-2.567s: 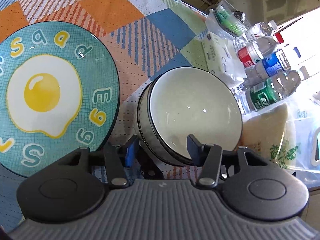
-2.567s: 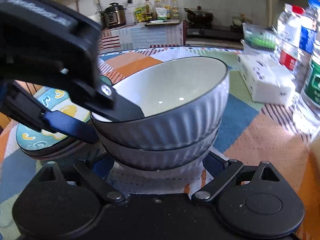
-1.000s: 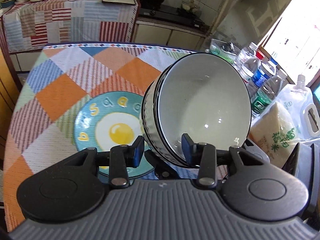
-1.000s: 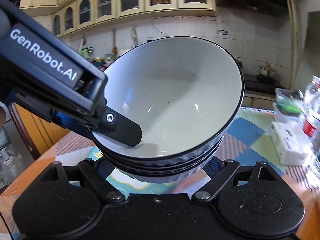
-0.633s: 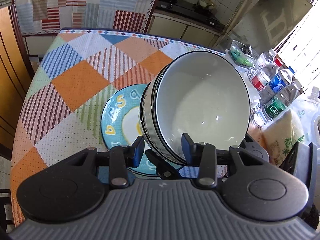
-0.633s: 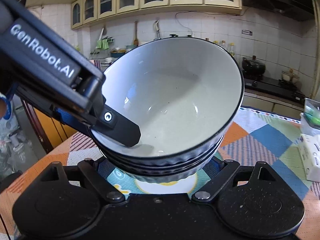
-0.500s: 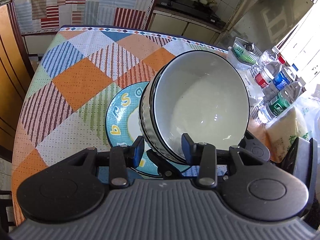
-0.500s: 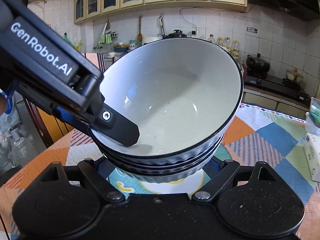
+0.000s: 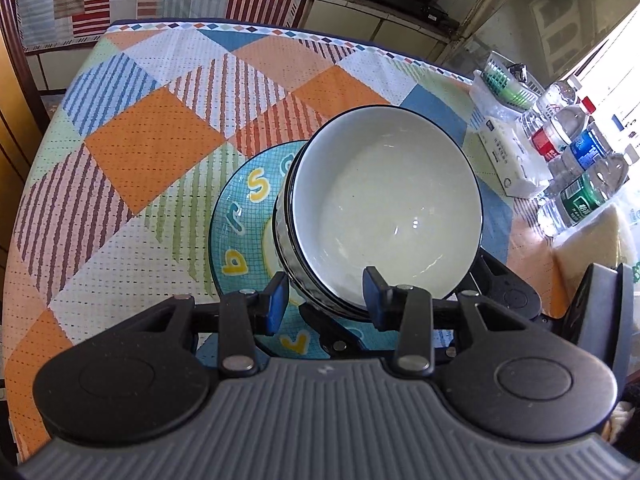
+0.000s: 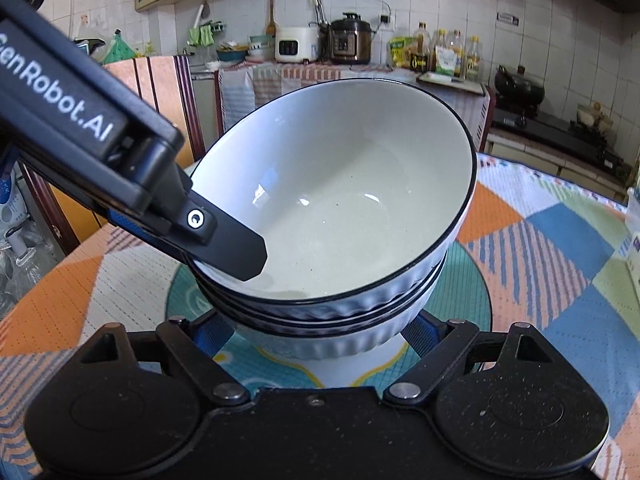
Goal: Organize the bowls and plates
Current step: 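Lower the bowl stack onto the blue egg plate and open the left tool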
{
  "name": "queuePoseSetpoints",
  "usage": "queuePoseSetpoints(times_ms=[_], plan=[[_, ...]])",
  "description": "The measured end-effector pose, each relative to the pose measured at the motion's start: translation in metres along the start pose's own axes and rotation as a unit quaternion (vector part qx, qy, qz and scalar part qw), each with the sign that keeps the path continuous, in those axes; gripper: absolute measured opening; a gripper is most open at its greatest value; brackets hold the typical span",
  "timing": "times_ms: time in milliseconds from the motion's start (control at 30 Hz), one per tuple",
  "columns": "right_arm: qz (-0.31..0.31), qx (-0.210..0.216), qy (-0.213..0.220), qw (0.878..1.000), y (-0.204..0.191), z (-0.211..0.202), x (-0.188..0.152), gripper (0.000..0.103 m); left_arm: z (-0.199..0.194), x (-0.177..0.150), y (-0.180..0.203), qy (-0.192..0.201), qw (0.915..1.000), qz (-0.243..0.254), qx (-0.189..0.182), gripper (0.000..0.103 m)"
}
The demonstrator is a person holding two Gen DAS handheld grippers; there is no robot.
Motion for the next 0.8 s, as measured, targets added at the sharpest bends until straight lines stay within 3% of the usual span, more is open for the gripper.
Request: queuePoseSetpoints(times_ms=[600, 800], plan=[[0.009, 0.001, -0.017, 1.0, 0.013, 0.008, -0.006, 0.09, 0.002, 0.002, 0.01, 0.012, 0.9997, 0.019, 0.006, 0.039], [0.027, -0.021, -0.025, 0.999, 0.012, -0.002, -0.008, 0.09, -0.016, -0.001, 0.016, 0.041, 0.9977, 0.035, 0.042, 0.042]])
Point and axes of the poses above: each gripper's, at about its wrist camera, not at the fingertips, and z roughly the way its jaws point, y to its right, x to its top, the point moved 4 cm from there along z, roughly the way its jaws point, and after that the axes turned 1 degree about -z, right-handed, at the moved point
